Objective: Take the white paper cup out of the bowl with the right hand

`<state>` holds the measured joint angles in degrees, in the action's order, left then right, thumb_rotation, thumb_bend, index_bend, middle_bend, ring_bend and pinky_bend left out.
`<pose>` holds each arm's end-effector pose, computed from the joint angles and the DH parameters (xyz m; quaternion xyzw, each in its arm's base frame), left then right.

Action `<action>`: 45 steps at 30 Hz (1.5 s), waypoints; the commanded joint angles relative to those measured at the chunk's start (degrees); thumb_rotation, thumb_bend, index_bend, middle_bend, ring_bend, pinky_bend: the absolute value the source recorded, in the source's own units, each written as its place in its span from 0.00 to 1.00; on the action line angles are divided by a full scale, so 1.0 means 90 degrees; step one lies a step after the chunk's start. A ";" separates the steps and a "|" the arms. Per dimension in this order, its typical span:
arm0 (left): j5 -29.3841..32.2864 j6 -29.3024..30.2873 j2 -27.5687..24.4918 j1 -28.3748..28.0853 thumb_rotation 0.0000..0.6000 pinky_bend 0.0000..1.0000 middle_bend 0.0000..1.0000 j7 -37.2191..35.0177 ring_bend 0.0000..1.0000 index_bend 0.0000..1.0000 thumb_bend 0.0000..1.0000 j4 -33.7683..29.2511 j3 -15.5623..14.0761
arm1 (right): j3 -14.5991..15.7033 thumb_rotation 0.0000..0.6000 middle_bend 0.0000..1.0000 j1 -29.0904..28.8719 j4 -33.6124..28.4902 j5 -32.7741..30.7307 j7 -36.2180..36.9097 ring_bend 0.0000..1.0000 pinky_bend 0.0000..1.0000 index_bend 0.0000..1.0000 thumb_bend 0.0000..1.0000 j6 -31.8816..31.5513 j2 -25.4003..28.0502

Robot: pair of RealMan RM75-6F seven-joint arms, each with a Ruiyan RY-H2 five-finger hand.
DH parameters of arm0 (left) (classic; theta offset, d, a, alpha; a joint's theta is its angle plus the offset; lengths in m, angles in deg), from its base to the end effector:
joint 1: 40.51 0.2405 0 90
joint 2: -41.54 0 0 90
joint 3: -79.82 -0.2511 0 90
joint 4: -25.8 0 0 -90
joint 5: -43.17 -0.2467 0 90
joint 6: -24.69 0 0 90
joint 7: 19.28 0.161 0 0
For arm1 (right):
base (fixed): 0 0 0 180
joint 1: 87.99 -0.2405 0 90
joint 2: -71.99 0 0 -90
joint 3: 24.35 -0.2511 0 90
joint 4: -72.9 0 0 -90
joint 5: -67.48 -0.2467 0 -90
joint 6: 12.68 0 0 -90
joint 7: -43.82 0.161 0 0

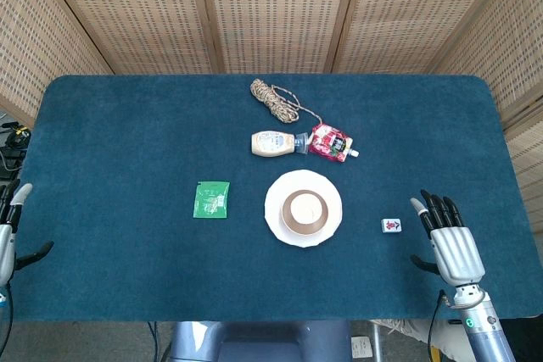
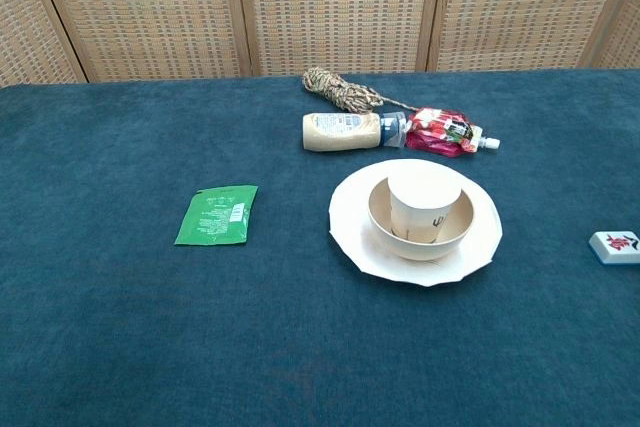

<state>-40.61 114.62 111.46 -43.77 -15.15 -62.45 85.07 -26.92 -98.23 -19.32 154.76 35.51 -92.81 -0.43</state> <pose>-0.3276 0.2009 0.1187 -0.5569 -0.3572 -0.3963 0.6366 -0.2817 -0.2242 0.0609 0.6435 -0.3759 0.3927 0.5389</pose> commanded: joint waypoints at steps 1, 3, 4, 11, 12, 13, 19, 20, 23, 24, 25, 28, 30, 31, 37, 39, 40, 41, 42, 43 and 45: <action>-0.0001 0.0003 0.0001 0.0001 1.00 0.00 0.00 0.0002 0.00 0.00 0.00 0.0001 0.0001 | 0.0001 1.00 0.00 -0.0001 -0.0001 0.0001 -0.0001 0.00 0.00 0.03 0.21 0.0002 0.0001; 0.0005 -0.0004 0.0001 0.0000 1.00 0.00 0.00 0.0002 0.00 0.00 0.00 0.0004 0.0001 | 0.0002 1.00 0.00 -0.0002 -0.0004 0.0004 -0.0002 0.00 0.00 0.03 0.21 0.0003 0.0003; 0.0009 -0.0010 0.0001 -0.0001 1.00 0.00 0.00 0.0002 0.00 0.00 0.00 0.0005 0.0001 | 0.0002 1.00 0.00 -0.0002 -0.0006 0.0003 -0.0001 0.00 0.00 0.03 0.21 0.0004 0.0005; 0.0006 0.0013 -0.0012 0.0005 1.00 0.00 0.00 -0.0027 0.00 0.00 0.00 -0.0007 0.0012 | 0.0011 1.00 0.00 -0.0012 -0.0047 0.0032 -0.0006 0.00 0.00 0.03 0.21 0.0014 0.0008; 0.0015 0.0016 -0.0018 0.0006 1.00 0.00 0.00 -0.0051 0.00 0.00 0.00 -0.0008 0.0021 | 0.0012 1.00 0.00 -0.0019 -0.0066 0.0044 -0.0014 0.00 0.00 0.03 0.21 0.0018 0.0004; 0.0034 0.0019 -0.0024 0.0008 1.00 0.00 0.00 -0.0076 0.00 0.00 0.00 -0.0007 0.0035 | 0.0002 1.00 0.00 -0.0027 -0.0090 0.0035 -0.0016 0.00 0.00 0.03 0.21 0.0026 -0.0005; 0.0102 -0.0007 -0.0068 0.0005 1.00 0.00 0.00 -0.0201 0.00 0.00 0.00 0.0004 0.0082 | -0.0218 1.00 0.00 -0.0342 -0.0585 -0.0144 -0.0205 0.00 0.00 0.09 0.21 0.0424 -0.0029; 0.0102 -0.0006 -0.0071 0.0005 1.00 0.00 0.00 -0.0212 0.00 0.00 0.00 0.0005 0.0082 | -0.0273 1.00 0.00 -0.0439 -0.0703 -0.0170 -0.0264 0.00 0.01 0.13 0.22 0.0539 -0.0021; 0.0114 -0.0023 -0.0079 0.0003 1.00 0.00 0.00 -0.0231 0.00 0.00 0.00 0.0005 0.0084 | -0.0529 1.00 0.00 -0.0876 -0.1127 -0.0382 -0.0625 0.00 0.04 0.19 0.23 0.1081 -0.0032; 0.0114 -0.0026 -0.0083 0.0003 1.00 0.00 0.00 -0.0238 0.00 0.00 0.00 0.0001 0.0082 | -0.0602 1.00 0.00 -0.0995 -0.1229 -0.0493 -0.0757 0.00 0.04 0.19 0.23 0.1240 -0.0045; 0.0106 -0.0024 -0.0090 0.0005 1.00 0.00 0.00 -0.0248 0.00 0.00 0.00 -0.0004 0.0078 | -0.0714 1.00 0.00 -0.1179 -0.1360 -0.0687 -0.0989 0.00 0.04 0.20 0.23 0.1478 -0.0078; 0.0095 -0.0016 -0.0104 0.0011 1.00 0.00 0.00 -0.0281 0.00 0.00 0.00 -0.0016 0.0073 | -0.0935 1.00 0.00 -0.1544 -0.1551 -0.1229 -0.1565 0.00 0.04 0.20 0.24 0.1906 -0.0207; 0.0116 -0.0032 -0.0115 0.0010 1.00 0.00 0.00 -0.0319 0.00 0.00 0.00 -0.0013 0.0081 | -0.1056 1.00 0.00 -0.1788 -0.1629 -0.1654 -0.1990 0.00 0.04 0.20 0.24 0.2141 -0.0344; 0.0130 -0.0048 -0.0119 0.0007 1.00 0.00 0.00 -0.0334 0.00 0.00 0.00 -0.0008 0.0085 | -0.1097 1.00 0.00 -0.1878 -0.1651 -0.1831 -0.2153 0.00 0.04 0.20 0.24 0.2213 -0.0401; 0.0167 -0.0172 -0.0126 -0.0034 1.00 0.00 0.00 -0.0392 0.00 0.00 0.00 0.0024 0.0075 | -0.1295 1.00 0.00 -0.2349 -0.1676 -0.2862 -0.2925 0.00 0.04 0.20 0.25 0.2371 -0.0798; 0.0163 -0.0199 -0.0122 -0.0045 1.00 0.00 0.00 -0.0399 0.00 0.00 0.00 0.0034 0.0066 | -0.1343 1.00 0.00 -0.2535 -0.1593 -0.3200 -0.3164 0.00 0.04 0.20 0.26 0.2401 -0.0963; 0.0168 -0.0207 -0.0120 -0.0049 1.00 0.00 0.00 -0.0406 0.00 0.00 0.00 0.0039 0.0068 | -0.1360 1.00 0.00 -0.2607 -0.1553 -0.3322 -0.3246 0.00 0.04 0.20 0.26 0.2407 -0.1031; 0.0179 -0.0216 -0.0118 -0.0052 1.00 0.00 0.00 -0.0413 0.00 0.00 0.00 0.0045 0.0072 | -0.1370 1.00 0.00 -0.2678 -0.1510 -0.3438 -0.3321 0.00 0.04 0.20 0.26 0.2416 -0.1099; 0.0191 -0.0224 -0.0116 -0.0054 1.00 0.00 0.00 -0.0422 0.00 0.00 0.00 0.0051 0.0076 | -0.1379 1.00 0.00 -0.2742 -0.1470 -0.3545 -0.3385 0.00 0.04 0.21 0.27 0.2420 -0.1162; 0.0202 -0.0233 -0.0116 -0.0056 1.00 0.00 0.00 -0.0430 0.00 0.00 0.00 0.0056 0.0080 | -0.1386 1.00 0.00 -0.2802 -0.1430 -0.3642 -0.3437 0.00 0.05 0.21 0.27 0.2424 -0.1222; 0.0217 -0.0252 -0.0115 -0.0064 1.00 0.00 0.00 -0.0440 0.00 0.00 0.00 0.0065 0.0085 | -0.1398 1.00 0.00 -0.2932 -0.1324 -0.3853 -0.3538 0.00 0.05 0.23 0.29 0.2416 -0.1353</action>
<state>-38.66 112.36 110.42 -44.34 -19.10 -61.87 85.83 -39.15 -123.35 -32.23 121.61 4.82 -71.24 -11.34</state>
